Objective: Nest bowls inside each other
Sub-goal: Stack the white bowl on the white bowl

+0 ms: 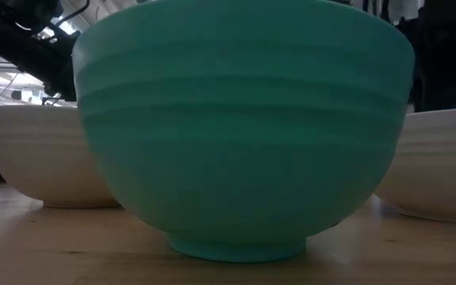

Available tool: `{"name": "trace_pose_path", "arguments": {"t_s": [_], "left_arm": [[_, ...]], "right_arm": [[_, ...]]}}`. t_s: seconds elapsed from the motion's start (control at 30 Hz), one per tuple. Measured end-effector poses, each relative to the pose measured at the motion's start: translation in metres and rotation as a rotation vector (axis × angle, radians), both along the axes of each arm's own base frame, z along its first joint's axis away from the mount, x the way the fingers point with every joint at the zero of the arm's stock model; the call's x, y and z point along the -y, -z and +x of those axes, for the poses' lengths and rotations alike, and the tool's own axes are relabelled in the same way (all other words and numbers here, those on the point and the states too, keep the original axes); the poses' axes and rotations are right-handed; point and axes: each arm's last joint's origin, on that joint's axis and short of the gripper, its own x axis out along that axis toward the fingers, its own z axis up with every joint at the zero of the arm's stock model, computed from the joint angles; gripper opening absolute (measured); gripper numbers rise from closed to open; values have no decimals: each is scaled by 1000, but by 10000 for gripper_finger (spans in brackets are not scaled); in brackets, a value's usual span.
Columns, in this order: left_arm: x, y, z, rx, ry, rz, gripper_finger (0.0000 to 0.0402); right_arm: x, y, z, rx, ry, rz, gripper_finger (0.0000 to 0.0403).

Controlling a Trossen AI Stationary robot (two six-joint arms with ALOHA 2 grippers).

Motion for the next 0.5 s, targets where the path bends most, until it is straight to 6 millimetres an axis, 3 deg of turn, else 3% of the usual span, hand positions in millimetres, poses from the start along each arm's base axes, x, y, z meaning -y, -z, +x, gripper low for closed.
{"name": "trace_pose_path", "arguments": {"t_s": [0.5], "left_arm": [[0, 0, 0, -1, -1, -3, 154]], "right_arm": [[0, 8, -3, -15, 14, 27, 82]]}}
